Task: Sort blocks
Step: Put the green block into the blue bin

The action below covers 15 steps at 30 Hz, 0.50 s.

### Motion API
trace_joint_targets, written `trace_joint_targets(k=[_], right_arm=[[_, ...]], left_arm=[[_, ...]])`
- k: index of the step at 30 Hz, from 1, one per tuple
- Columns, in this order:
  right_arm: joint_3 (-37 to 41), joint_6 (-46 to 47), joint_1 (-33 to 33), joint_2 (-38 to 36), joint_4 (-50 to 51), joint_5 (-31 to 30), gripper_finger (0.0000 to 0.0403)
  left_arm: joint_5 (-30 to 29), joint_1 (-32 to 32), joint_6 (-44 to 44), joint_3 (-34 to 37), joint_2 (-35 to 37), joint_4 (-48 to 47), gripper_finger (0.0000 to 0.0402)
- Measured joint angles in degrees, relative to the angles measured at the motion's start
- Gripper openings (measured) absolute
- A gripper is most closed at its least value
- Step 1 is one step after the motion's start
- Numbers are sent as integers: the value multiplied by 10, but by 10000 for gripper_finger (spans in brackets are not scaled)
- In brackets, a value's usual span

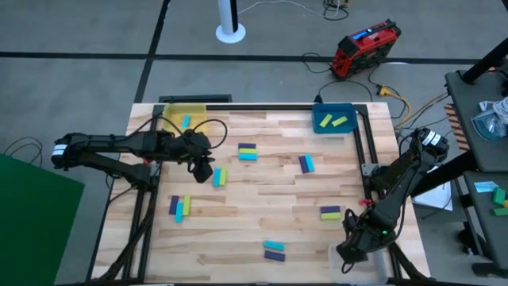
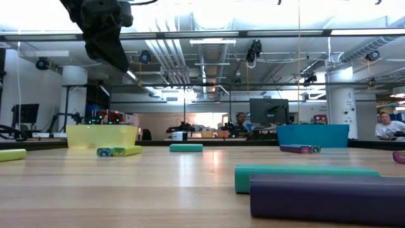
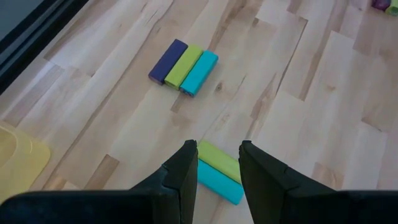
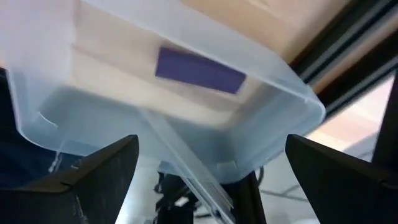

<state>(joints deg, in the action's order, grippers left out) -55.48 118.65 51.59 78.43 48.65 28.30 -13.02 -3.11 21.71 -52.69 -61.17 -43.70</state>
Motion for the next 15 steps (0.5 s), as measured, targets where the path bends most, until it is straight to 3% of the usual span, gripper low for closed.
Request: trace_joint_targets(k=[6,11,15], right_arm=[[-29,-69,-33,-47,-45,-53,398],[-47,-123,-101,-83,13,-129,398],[-48,-211,-176,-90,73,-150,398]], left_arm=[[0,0,4,0,0,3,97],[0,0,13,0,0,7,97],[6,0,16,0,0,7,97]])
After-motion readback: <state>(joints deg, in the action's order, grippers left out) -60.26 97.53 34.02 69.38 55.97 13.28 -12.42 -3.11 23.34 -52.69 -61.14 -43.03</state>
